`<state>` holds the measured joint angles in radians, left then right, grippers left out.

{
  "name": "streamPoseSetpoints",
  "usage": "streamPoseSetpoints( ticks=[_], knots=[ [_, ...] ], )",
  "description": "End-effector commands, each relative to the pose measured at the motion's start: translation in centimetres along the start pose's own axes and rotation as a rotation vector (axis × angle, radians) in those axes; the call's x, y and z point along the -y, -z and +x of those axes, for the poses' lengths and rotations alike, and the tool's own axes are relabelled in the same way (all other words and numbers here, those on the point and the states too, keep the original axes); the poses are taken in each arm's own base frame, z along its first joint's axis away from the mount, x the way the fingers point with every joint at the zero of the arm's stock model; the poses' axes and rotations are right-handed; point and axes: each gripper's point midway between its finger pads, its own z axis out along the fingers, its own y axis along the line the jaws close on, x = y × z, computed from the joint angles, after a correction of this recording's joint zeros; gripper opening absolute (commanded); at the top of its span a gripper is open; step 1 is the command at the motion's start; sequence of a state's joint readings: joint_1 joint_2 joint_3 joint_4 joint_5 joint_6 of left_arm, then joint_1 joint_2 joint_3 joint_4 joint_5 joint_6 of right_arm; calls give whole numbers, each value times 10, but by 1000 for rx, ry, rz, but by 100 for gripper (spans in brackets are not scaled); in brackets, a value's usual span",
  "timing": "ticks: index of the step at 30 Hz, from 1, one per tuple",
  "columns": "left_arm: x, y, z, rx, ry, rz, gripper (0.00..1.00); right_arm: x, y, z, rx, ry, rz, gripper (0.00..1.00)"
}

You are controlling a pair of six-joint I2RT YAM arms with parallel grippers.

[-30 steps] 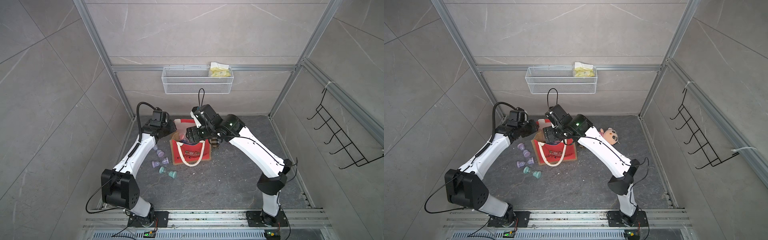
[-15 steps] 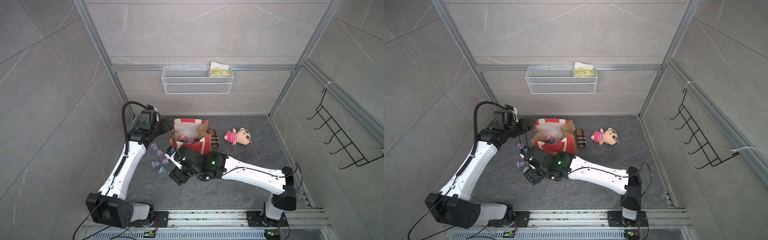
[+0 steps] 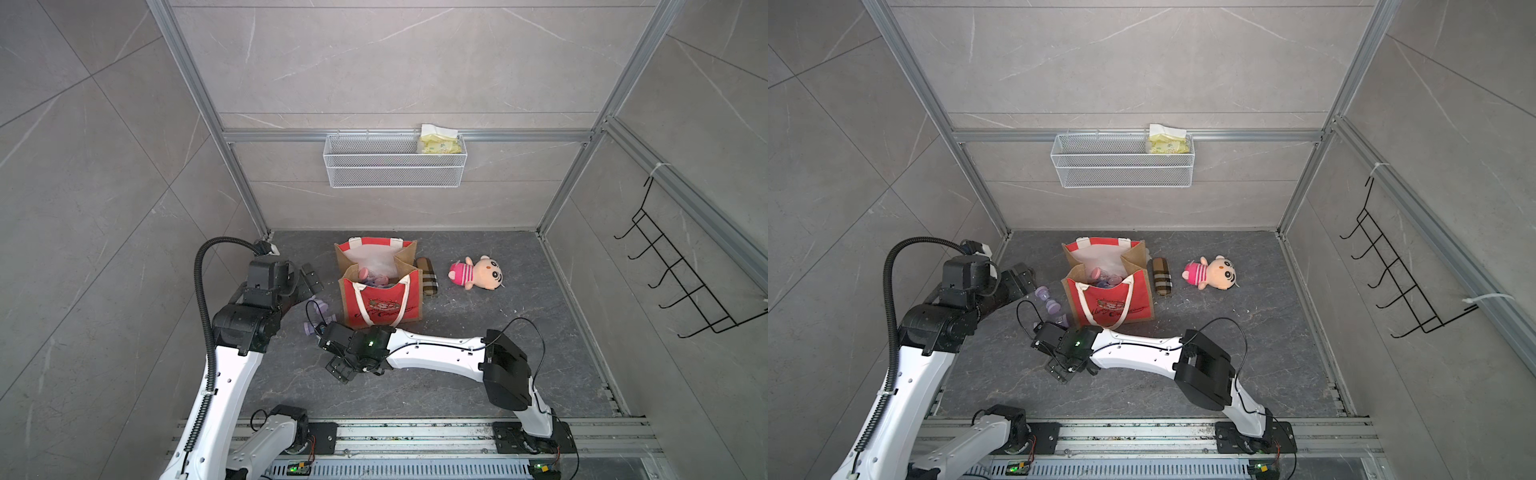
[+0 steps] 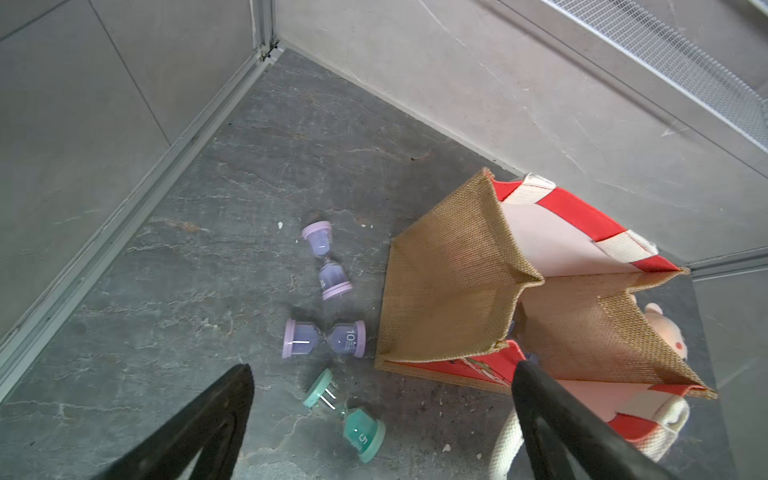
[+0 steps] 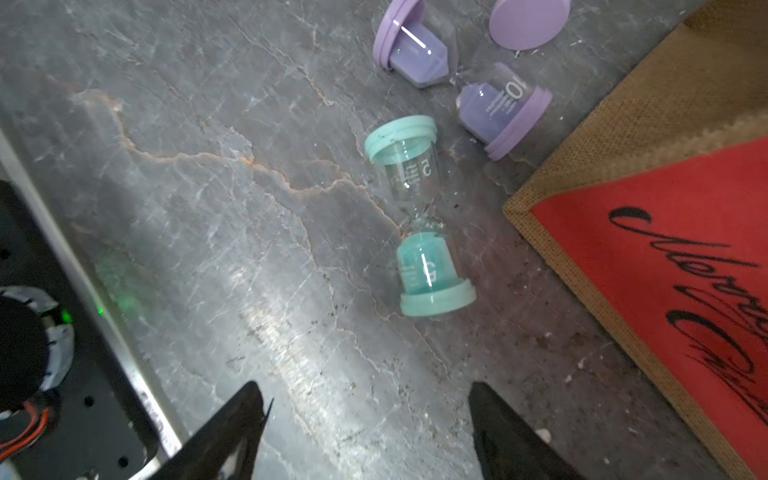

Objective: Put the hourglass into the canvas bag
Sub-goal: Pick up the hourglass from the center of the board.

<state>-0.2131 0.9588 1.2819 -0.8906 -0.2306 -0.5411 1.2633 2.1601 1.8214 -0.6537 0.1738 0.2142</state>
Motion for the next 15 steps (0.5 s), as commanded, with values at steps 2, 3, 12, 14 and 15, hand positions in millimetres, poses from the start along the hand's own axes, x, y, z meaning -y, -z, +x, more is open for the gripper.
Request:
streamPoseSetpoints(
  ticks=[2,3,12,14,15],
  knots=[
    [-13,9,2,21,-10,-43,100,17,-22,-4,-27,2,63,81],
    [-14,8,3,17,-11,-43,100,18,-25,-4,-34,4,65,82],
    [-6,5,8,-4,-5,3,100,30,-61,-3,-101,-16,70,83],
    [-6,5,8,-2,-5,-1,100,35,-67,-2,-110,-26,73,83],
    [-6,5,8,0,-6,1,100,37,-69,-2,-117,-28,78,83]
  ],
)
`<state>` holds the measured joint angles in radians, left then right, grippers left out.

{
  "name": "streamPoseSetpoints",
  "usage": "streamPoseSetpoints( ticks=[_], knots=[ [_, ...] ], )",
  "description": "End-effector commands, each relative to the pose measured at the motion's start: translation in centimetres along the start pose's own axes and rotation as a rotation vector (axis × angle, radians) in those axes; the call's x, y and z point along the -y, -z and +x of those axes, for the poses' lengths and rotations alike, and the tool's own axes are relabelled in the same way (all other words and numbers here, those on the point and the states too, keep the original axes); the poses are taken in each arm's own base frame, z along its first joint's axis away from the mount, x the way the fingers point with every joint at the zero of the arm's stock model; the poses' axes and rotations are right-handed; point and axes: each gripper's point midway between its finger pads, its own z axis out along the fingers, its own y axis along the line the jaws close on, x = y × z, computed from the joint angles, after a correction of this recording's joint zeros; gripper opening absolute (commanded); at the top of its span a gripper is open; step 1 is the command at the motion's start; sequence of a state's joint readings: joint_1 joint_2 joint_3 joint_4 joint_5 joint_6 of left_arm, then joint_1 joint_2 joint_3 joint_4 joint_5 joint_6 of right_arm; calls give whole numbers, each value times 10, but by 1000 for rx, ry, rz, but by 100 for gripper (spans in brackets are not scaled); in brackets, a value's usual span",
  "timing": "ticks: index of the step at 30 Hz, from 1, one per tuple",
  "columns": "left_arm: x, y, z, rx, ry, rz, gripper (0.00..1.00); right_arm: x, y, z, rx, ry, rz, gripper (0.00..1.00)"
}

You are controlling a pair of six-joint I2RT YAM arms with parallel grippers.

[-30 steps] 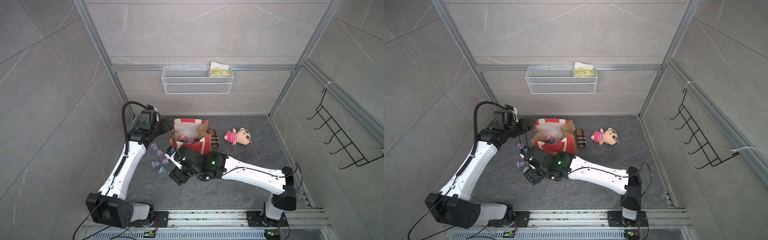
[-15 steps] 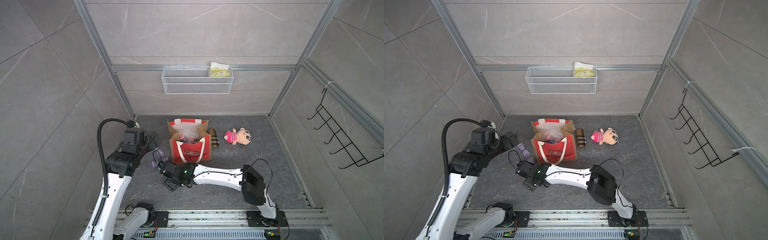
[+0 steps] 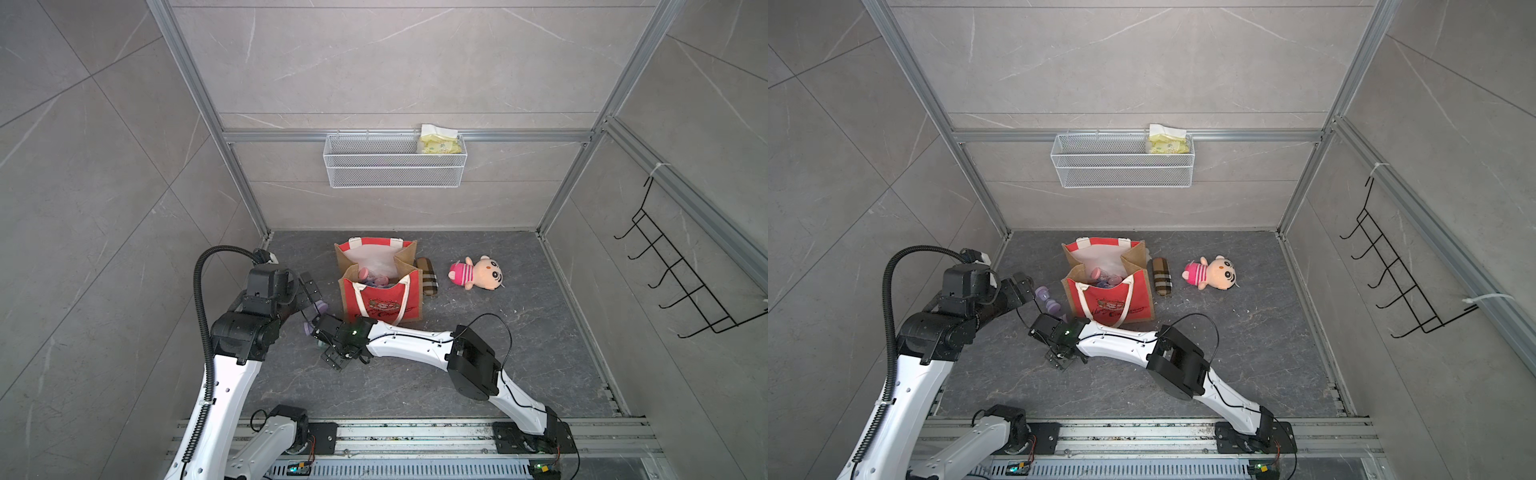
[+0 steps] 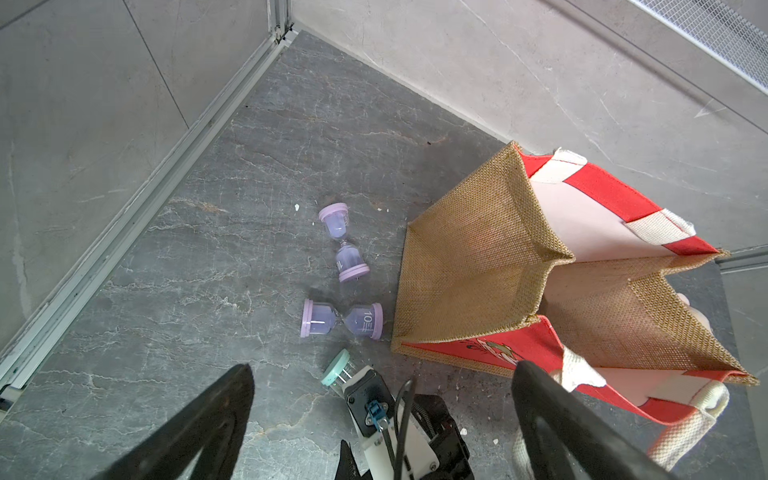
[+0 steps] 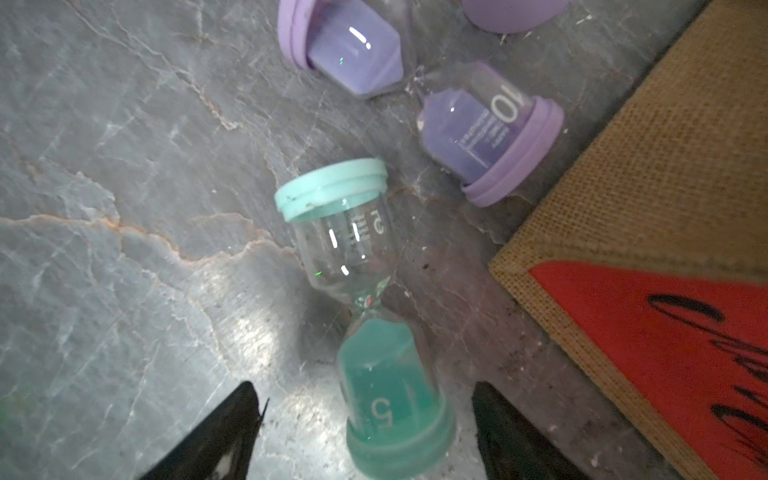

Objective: Put the hourglass into the canvas bag
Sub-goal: Pick up the hourglass from the center of the board.

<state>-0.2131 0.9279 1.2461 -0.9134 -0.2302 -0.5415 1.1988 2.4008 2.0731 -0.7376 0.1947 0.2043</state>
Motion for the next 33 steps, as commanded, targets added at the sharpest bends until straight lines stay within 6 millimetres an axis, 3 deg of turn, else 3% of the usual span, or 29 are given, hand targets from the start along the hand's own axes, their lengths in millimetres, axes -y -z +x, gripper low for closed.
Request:
streamPoseSetpoints(
  ticks=[1,8,12,19,23,33],
  knots=[
    [2,4,-5,22,-1,16,100,9,-12,7,-50,9,20,82],
    [3,0,-3,16,3,22,100,0,-25,10,-96,56,-16,73],
    [5,-1,-4,15,5,27,100,-11,-29,21,-139,79,-80,68],
    [8,-4,-3,11,11,42,100,-7,-34,34,-176,94,-62,61],
    [9,-6,-3,7,11,45,100,-6,-34,31,-168,90,-53,58],
    [10,-5,-5,12,10,43,100,-7,-32,37,-186,103,-63,38]
  ],
)
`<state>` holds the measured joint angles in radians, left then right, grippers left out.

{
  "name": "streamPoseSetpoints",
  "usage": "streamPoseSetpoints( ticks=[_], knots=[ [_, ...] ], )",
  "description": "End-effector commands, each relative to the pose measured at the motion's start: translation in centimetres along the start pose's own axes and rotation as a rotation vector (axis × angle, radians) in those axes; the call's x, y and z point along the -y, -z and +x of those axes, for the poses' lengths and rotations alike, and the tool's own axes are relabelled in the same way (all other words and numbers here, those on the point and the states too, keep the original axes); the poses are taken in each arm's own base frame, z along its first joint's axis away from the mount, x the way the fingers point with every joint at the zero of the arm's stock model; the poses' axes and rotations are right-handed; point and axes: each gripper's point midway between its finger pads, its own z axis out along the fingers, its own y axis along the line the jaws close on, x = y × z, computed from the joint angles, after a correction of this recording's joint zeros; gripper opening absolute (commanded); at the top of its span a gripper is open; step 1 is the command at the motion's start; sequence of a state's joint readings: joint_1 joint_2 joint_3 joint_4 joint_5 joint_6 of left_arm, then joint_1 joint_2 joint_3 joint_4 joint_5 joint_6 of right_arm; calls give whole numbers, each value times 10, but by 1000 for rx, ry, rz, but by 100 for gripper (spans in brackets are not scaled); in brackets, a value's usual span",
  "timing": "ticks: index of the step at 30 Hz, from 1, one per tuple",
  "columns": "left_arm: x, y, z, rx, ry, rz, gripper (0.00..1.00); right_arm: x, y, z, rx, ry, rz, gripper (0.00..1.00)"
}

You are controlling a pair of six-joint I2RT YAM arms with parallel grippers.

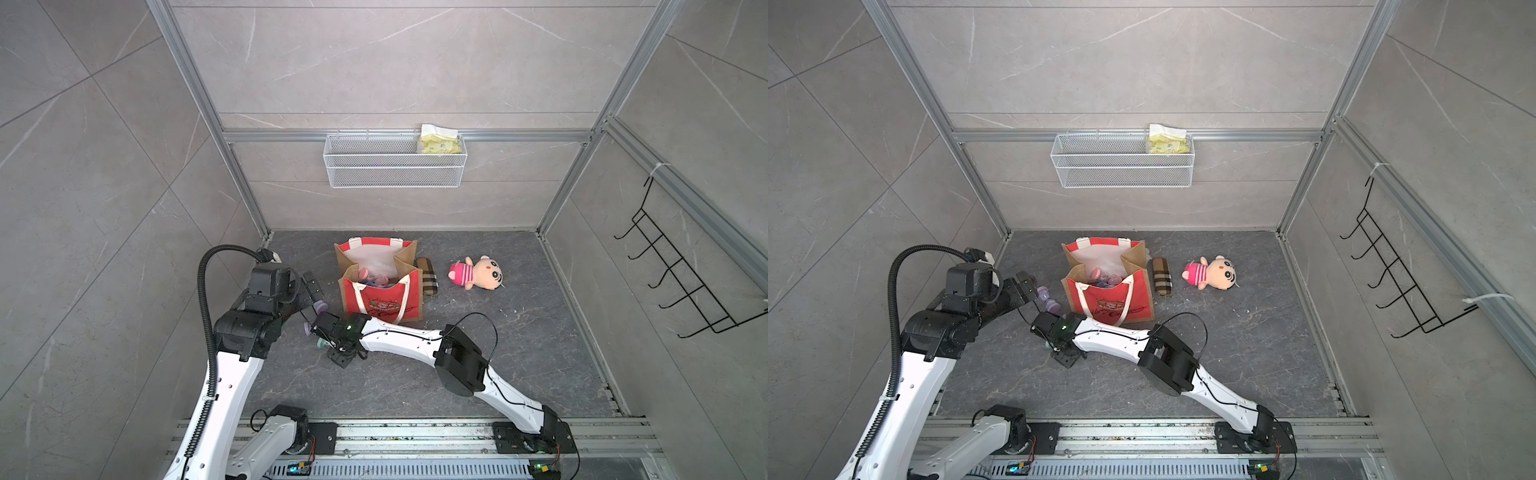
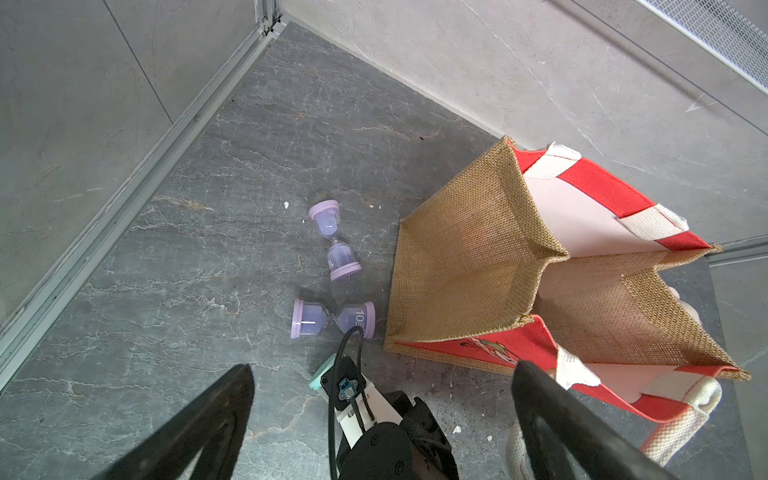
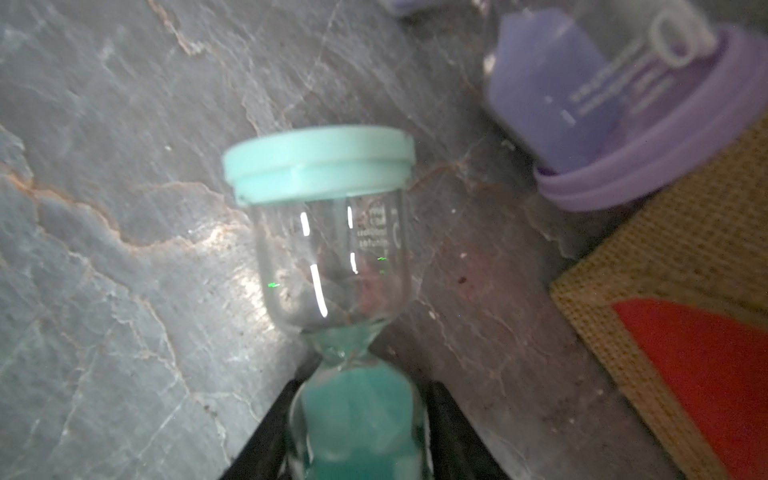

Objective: Put the hourglass into the canvas bag
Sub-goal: Pick up the hourglass from the center of the board.

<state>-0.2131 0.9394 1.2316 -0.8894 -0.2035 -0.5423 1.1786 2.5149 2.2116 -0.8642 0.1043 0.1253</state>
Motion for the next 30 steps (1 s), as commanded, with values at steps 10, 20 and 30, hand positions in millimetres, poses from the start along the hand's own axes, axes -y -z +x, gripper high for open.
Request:
streamPoseSetpoints(
  ticks=[10,20,30],
  knots=[
    [5,10,-12,44,11,31,100,-12,18,8,-9,9,-75,17],
    [6,31,-28,99,4,35,100,-12,73,-2,91,-43,-121,3],
    [16,65,-59,197,9,78,100,3,171,-8,273,-136,-163,0]
  ],
)
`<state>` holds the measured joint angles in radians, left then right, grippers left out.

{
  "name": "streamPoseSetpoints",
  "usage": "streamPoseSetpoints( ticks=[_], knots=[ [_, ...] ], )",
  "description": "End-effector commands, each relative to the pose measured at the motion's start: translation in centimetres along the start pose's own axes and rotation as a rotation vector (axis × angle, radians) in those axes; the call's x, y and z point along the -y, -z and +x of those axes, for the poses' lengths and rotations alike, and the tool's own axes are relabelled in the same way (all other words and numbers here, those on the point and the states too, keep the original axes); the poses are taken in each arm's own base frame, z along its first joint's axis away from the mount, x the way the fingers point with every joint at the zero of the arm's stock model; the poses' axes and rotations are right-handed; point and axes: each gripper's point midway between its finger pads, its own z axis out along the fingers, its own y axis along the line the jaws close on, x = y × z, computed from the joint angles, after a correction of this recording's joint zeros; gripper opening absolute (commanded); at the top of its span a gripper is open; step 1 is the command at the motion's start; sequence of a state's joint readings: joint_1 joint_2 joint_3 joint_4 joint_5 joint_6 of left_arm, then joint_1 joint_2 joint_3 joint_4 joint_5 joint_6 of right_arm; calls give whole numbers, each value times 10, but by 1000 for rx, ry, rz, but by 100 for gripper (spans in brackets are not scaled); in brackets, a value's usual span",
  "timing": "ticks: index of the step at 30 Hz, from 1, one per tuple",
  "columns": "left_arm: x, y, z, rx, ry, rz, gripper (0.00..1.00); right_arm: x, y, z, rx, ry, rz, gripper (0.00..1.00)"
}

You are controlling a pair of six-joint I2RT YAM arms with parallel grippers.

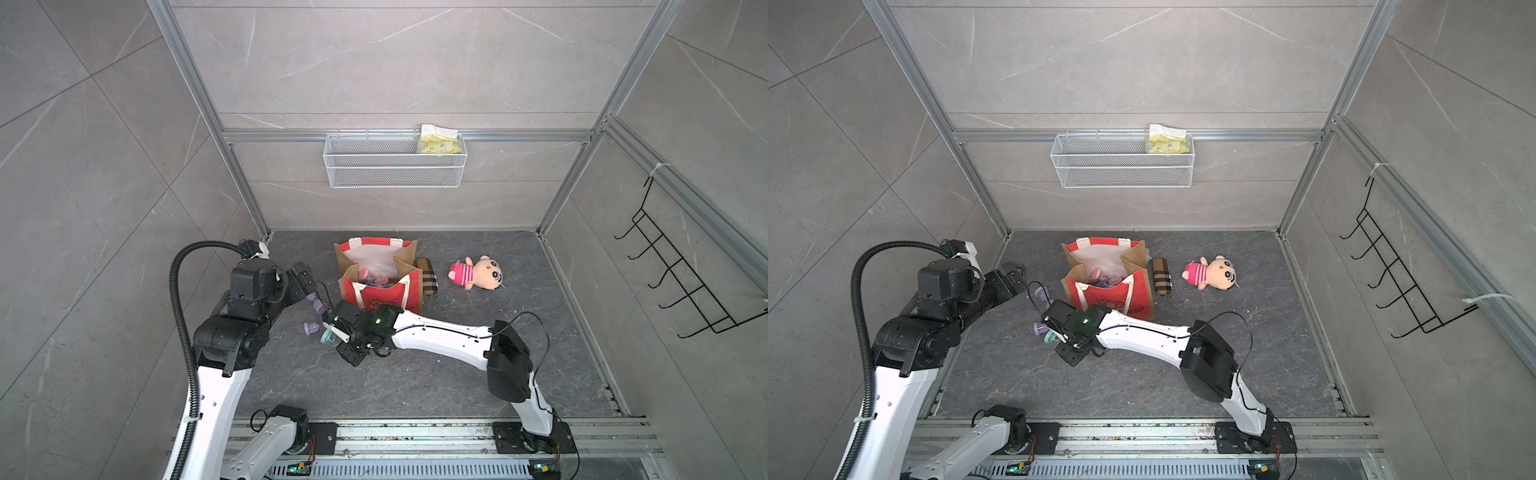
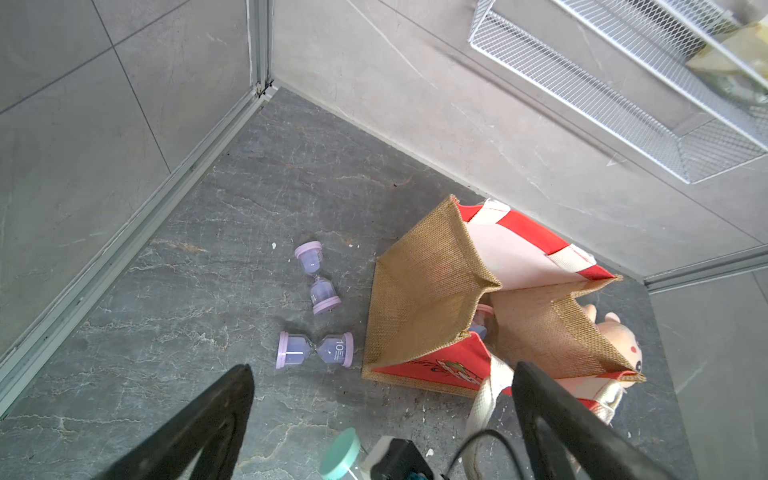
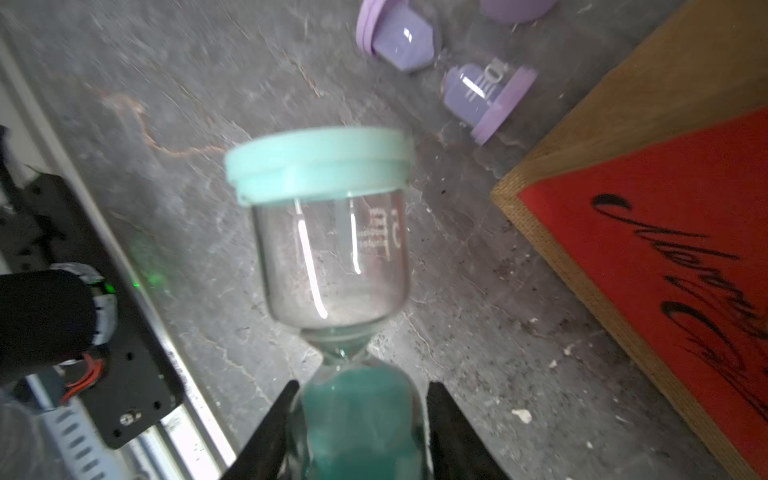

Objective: Put the hourglass into the canvas bag
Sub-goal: Pick up the hourglass from the center of the board, then place the hourglass in the canvas bag.

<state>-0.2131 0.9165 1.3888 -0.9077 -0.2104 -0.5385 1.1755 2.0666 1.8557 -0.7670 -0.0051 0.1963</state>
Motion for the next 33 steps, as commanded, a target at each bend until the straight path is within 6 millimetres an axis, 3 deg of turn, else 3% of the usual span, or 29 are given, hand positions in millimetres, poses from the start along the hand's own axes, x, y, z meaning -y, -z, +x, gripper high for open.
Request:
streamPoseSetpoints(
  ticks=[1,6,10,14,17,22,33],
  knots=[
    [4,18,-23,68,-14,9,100,0,54,-23,134,-59,-34,0],
    [17,27,-38,106,5,68,100,10,124,-43,271,-144,-75,0],
    [28,12,-37,76,9,97,99,46,166,-53,341,-267,-57,0],
    [40,-15,-31,21,8,120,98,85,193,-59,389,-353,2,0],
    [52,-41,-23,-37,10,157,95,112,196,-63,390,-414,57,0],
    [80,-87,-2,-163,29,255,89,143,182,-78,390,-497,100,0],
    [93,-166,43,-344,8,235,77,189,137,-98,312,-602,233,0]
  ],
)
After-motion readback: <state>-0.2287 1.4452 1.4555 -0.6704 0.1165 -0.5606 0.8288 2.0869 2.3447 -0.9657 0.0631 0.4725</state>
